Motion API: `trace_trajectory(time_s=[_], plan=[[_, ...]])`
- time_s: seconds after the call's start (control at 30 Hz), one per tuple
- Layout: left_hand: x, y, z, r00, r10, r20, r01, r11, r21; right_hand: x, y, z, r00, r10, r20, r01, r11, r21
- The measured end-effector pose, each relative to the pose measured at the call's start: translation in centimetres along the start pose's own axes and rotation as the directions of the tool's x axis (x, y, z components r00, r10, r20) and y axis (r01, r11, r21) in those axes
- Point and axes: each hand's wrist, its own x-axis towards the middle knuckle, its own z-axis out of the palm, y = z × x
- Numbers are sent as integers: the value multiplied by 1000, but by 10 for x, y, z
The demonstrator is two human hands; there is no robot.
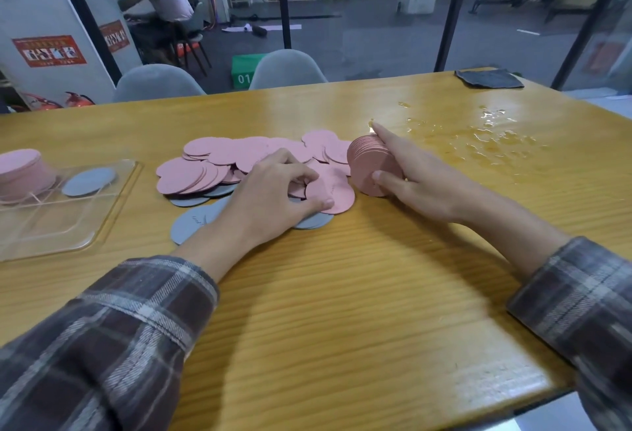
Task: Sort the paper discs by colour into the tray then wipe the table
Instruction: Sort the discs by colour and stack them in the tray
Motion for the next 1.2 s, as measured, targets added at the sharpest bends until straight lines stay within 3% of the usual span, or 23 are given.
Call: trace_trajectory(time_s=[0.17, 0.3, 0.47, 0.8, 0.97, 1.1, 1.2], plan=[[1, 5, -1, 1000, -21, 0, 21, 996, -82, 0, -2, -1, 1000, -3, -3, 3, 1000, 28], [1, 11, -3, 998, -50, -43, 36, 964, -264, 1, -2, -2, 1000, 4, -4, -4, 998, 69], [3, 14, -5, 999, -52, 1, 47, 888, -458, 4, 0, -2, 999, 44, -32, -40, 990, 134], [12, 35, 22, 984, -158, -83, 105, 890, -443, 1, -8, 3, 996, 90, -20, -79, 944, 319], [16, 35, 28, 973, -181, -141, 110, 908, -405, -3, -13, -2, 999, 33, 10, -34, 958, 285], [16, 33, 28, 983, -116, -143, 58, 932, -357, -3, -13, -2, 999, -2, 46, -3, 994, 110], [12, 24, 23, 990, 25, -136, -56, 972, -227, -3, -11, -2, 999, -3, 42, -2, 994, 108]])
